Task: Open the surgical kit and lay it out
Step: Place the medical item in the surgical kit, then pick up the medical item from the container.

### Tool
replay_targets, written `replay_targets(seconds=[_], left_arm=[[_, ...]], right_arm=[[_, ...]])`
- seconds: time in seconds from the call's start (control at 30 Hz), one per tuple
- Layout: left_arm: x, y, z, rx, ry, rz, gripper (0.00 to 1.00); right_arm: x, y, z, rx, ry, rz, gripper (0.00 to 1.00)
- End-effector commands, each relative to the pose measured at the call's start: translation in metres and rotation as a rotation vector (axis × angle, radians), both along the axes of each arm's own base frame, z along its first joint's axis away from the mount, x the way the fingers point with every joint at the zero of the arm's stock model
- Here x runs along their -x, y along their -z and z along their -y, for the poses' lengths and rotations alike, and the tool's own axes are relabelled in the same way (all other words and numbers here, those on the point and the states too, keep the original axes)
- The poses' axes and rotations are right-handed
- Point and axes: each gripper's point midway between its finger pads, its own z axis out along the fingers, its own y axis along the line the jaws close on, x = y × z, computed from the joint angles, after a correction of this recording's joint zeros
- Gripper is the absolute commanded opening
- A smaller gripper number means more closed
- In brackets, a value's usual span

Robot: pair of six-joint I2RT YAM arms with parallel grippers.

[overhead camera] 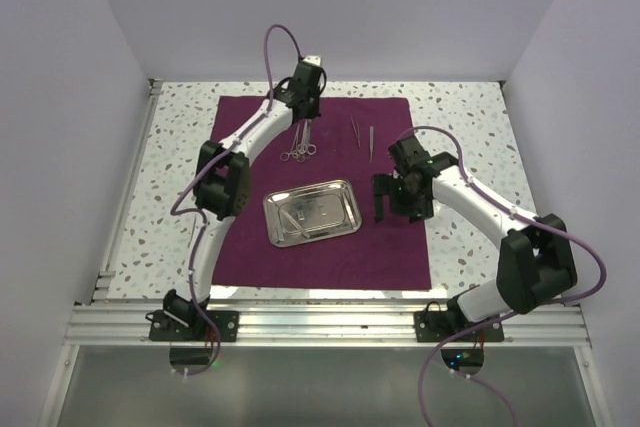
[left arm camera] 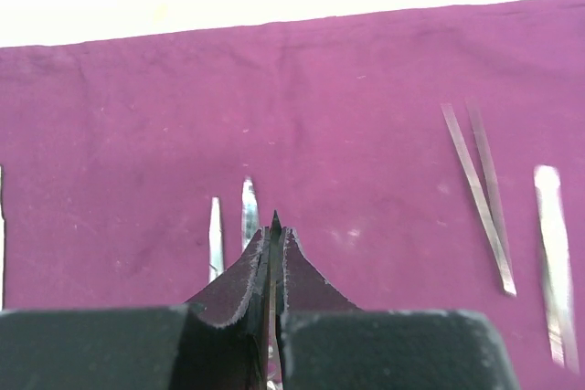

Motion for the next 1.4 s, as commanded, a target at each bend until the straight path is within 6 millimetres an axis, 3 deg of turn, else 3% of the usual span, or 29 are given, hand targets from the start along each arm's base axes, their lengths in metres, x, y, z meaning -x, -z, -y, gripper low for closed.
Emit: replay_targets(seconds=[0.0,0.1,0.13,0.2,0.4,0.43,0.5,0.6,0.63,0.67,0.73,0.93,1.03,1.23,1.37], left_arm=[[-0.022,-0.006,-0.006,0.033,-0.046,0.06,0.0],[-0.017,0.009,-0.006,0.035,-0.031,0.028,0.21],[-0.017,0.009,-0.006,0.04,-0.026,0.025,0.4],[-0.017,0.009,-0.004,0.045,-0.003,0.028,0.48],[-0.014,-0.038,-0.013,0.041,-0.021,0.092,0.75],[-0.008,-0.052,-0.015,0.047,-0.027,0.1,0.75],[0.005,-0.057,-0.022,0.053,-0.054,0.077,0.75],[0.044,-0.053,-0.031,0.043,-0.075,-0.002,0.75],[0.057,-0.066,-0.035,0.05,-0.078,0.0,0.74],[0.078,-0.044,-0.037,0.026,-0.082,-0.063,0.74],[0.116,-0.03,-0.046,-0.001,-0.075,-0.141,0.73],[0.222,0.009,-0.049,-0.018,-0.08,-0.376,0.72],[0.263,0.028,-0.047,0.022,-0.112,-0.472,0.72],[0.306,0.065,-0.046,0.06,-0.178,-0.601,0.69],[0.316,0.077,-0.035,0.057,-0.178,-0.627,0.69]], right_arm=[[0.005,-0.001,0.004,0.008,0.022,-0.016,0.94],[0.004,0.0,0.004,0.007,0.024,-0.017,0.94],[0.004,0.0,0.003,0.008,0.025,-0.018,0.94],[0.002,-0.001,0.002,0.003,0.026,-0.016,0.94],[-0.001,-0.001,-0.002,-0.013,0.022,-0.011,0.94],[-0.001,-0.001,-0.003,-0.019,0.022,-0.012,0.94],[-0.004,-0.002,-0.005,-0.027,0.021,-0.003,0.94],[-0.008,-0.003,-0.008,-0.042,0.017,0.016,0.94],[-0.009,-0.004,-0.009,-0.043,0.016,0.02,0.94],[-0.01,-0.004,-0.01,-0.047,0.012,0.023,0.94],[-0.013,-0.007,-0.011,-0.056,0.006,0.045,0.94],[-0.012,-0.009,-0.014,-0.087,-0.007,0.069,0.94],[-0.006,-0.006,-0.015,-0.105,-0.014,0.073,0.94],[0.004,0.0,-0.012,-0.111,-0.048,0.065,0.94],[0.008,0.0,-0.013,-0.123,-0.062,0.064,0.94]])
